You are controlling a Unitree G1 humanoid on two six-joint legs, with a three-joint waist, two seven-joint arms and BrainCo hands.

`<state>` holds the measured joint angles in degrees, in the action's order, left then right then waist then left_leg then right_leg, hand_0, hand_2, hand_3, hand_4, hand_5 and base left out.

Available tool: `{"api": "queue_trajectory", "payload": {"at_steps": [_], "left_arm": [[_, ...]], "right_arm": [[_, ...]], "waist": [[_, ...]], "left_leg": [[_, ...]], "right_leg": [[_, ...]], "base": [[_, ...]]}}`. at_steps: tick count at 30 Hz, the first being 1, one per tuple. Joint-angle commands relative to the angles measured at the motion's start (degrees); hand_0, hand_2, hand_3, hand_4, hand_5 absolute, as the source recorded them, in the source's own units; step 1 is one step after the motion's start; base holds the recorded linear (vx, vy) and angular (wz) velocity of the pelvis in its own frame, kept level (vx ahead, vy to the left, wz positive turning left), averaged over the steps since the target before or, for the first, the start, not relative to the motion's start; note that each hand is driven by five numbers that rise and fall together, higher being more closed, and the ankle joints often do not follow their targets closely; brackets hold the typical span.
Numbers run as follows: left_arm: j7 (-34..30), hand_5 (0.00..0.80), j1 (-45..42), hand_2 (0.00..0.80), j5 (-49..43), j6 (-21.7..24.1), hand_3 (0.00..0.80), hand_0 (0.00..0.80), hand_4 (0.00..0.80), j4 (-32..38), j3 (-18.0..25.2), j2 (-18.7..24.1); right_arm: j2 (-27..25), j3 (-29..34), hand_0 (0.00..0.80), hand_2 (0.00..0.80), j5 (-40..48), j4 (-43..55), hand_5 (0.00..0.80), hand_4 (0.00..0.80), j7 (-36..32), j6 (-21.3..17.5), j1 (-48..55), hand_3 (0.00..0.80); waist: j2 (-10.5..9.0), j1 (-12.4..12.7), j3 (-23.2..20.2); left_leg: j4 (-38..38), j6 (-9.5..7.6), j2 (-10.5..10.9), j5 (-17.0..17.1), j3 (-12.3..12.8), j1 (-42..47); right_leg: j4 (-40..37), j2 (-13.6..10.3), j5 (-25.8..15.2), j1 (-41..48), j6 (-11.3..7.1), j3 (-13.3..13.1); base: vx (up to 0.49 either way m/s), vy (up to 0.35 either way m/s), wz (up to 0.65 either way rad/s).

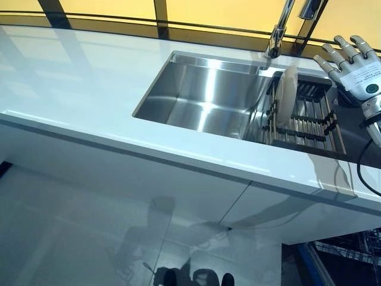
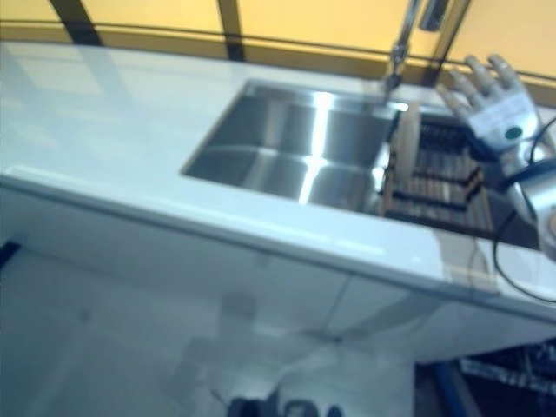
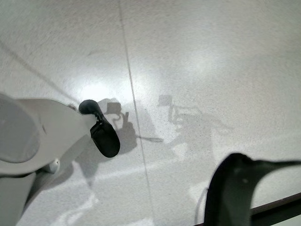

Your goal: Take plates into dishwasher

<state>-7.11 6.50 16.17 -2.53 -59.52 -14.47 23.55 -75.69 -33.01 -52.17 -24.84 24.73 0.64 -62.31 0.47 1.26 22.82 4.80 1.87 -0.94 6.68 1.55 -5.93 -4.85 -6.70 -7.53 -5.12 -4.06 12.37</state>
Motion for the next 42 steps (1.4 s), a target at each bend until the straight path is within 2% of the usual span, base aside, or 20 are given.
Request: {"api": "queue_trajectory", "payload": {"at_steps": [1, 4, 10, 21, 29, 33, 42], "left_arm": [[2.9, 0.0, -1.5, 0.0, 7.7, 1.9, 0.0, 0.0, 0.0, 1.6, 1.0, 1.5], [4.1, 0.0, -2.3, 0.0, 11.4, 2.0, 0.0, 0.0, 0.0, 3.6, 3.8, 1.1], [3.7, 0.0, -3.6, 0.0, 13.9, 1.3, 0.0, 0.0, 0.0, 3.9, 6.0, 0.9], [3.0, 0.0, -5.2, 0.0, 17.2, 2.1, 0.0, 0.0, 0.0, 3.9, 7.6, 1.3], [1.5, 0.0, -5.4, 0.0, 19.4, 3.5, 0.0, 0.0, 0.0, 5.0, 7.4, 1.1], [1.4, 0.0, -5.4, 0.0, 20.9, 3.7, 0.0, 0.0, 0.0, 5.5, 7.8, 2.1], [0.3, 0.0, -5.6, 0.0, 21.5, 4.7, 0.0, 0.0, 0.0, 5.0, 7.7, 3.1]], "right_arm": [[-1.0, -3.7, 0.0, 0.0, 0.9, 2.3, 0.0, 0.0, -0.2, 3.6, -7.2, 0.0], [-1.1, -2.8, 0.0, 0.0, 0.8, 2.5, 0.0, 0.0, -0.3, 4.1, -6.4, 0.0], [-1.3, -1.2, 0.0, 0.0, 1.1, 3.0, 0.0, 0.0, 0.2, 4.5, -5.0, 0.0], [-1.5, -3.5, 0.0, 0.0, -0.4, 2.5, 0.0, 0.0, -0.3, 5.0, -8.0, 0.0], [-1.5, -4.7, 0.0, 0.0, -7.8, 2.2, 0.0, 0.0, -5.6, 3.4, -7.5, 0.0], [-1.6, -6.9, 0.0, 0.0, -17.6, 0.0, 0.0, 0.0, -13.0, -0.7, -5.9, 0.0], [-0.6, -10.4, 0.0, 0.0, -22.8, -4.2, 0.0, 0.0, -18.3, -3.1, -5.9, 0.0]], "waist": [[-2.12, 2.7, -0.6], [-1.84, 3.3, 0.1], [-1.55, 3.9, 0.9], [-0.9, 4.6, 2.2], [-0.87, 4.8, 3.1], [-1.24, 5.2, 4.0], [-1.65, 5.3, 4.6]], "left_leg": [[-0.8, -2.17, 1.5, -5.6, 1.2, 0.5], [-0.8, -2.06, 1.5, -5.4, 1.0, 0.1], [-0.7, -1.98, 1.7, -5.1, 0.7, -0.6], [-0.5, -1.87, 1.7, -4.7, 0.9, -1.5], [-0.5, -1.8, 1.7, -4.1, 1.1, -2.4], [-0.3, -1.8, 1.5, -3.8, 1.3, -2.8], [-0.2, -1.77, 1.3, -3.6, 1.8, -2.9]], "right_leg": [[3.5, -1.0, 3.2, -1.3, -4.66, -0.9], [3.3, -1.1, 3.0, -1.5, -4.59, -0.5], [3.3, -1.4, 2.9, -1.9, -4.63, 0.4], [3.4, -1.8, 2.7, -2.7, -4.77, 1.3], [3.3, -1.9, 2.4, -3.3, -4.74, 1.8], [3.3, -2.0, 2.0, -3.8, -4.97, 2.5], [3.4, -2.0, 1.5, -4.1, -5.01, 3.0]], "base": [[0.011, -0.019, 0.04], [-0.001, -0.021, 0.04], [0.003, -0.012, 0.09], [-0.003, 0.002, 0.04], [0.0, 0.0, 0.0], [-0.026, -0.025, 0.02], [-0.005, -0.005, 0.0]]}}
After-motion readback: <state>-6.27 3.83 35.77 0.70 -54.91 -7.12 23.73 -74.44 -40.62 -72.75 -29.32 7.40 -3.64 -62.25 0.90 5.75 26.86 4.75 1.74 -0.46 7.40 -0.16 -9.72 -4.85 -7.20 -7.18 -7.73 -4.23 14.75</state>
